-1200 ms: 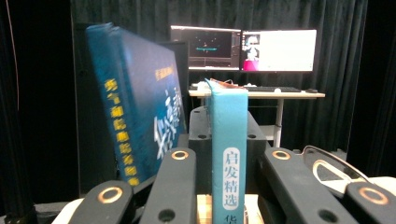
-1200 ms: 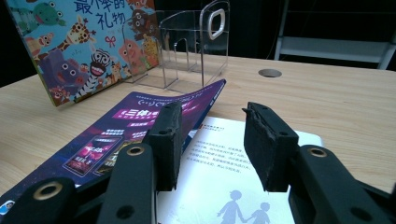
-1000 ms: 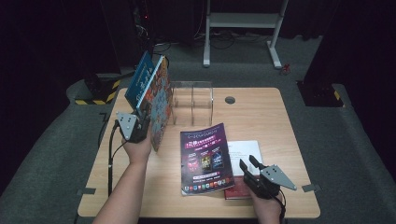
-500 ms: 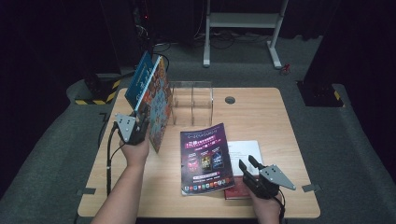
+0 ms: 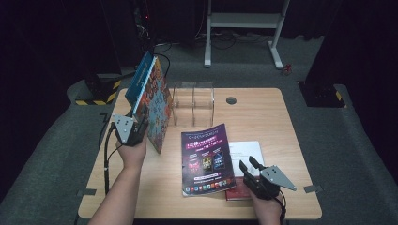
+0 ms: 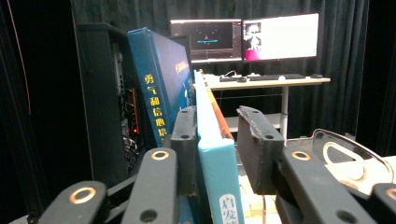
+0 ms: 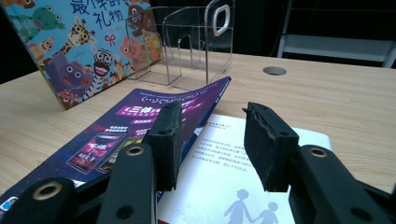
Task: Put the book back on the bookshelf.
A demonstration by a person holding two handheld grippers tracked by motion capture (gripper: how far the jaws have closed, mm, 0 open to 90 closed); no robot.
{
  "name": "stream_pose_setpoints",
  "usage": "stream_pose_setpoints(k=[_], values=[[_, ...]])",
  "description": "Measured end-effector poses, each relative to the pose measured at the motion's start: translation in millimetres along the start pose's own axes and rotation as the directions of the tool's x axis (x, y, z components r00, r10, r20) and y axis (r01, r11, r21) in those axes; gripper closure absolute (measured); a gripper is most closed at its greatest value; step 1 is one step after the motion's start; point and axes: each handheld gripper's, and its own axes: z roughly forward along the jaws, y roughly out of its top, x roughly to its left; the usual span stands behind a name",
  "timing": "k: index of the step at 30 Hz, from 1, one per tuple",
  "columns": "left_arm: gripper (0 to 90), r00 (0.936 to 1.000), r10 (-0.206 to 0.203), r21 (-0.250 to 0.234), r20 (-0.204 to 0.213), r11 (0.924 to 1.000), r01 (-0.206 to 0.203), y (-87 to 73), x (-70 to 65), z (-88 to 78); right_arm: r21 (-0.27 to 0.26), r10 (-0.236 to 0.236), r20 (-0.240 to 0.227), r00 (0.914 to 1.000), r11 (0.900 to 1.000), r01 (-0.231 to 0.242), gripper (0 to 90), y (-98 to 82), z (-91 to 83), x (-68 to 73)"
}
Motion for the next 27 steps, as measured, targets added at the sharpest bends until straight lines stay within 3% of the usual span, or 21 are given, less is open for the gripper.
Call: stream_pose_setpoints(k=[9, 27], values=[[62.4, 0.9996, 0.029, 0.004, 0.003, 0.9996, -0.029, 1.9, 1.0, -9.1, 0.006, -0.001, -0.003, 1.0, 1.0, 0.001, 56.5, -0.4, 1.0, 0.7], [60.6, 0.9996, 0.028, 0.004, 0.011, 0.9996, -0.028, 2.2, 9.5, -34.8, 0.011, -0.005, -0.005, 1.0, 1.0, 0.005, 56.0, -0.4, 1.7, 2.3]])
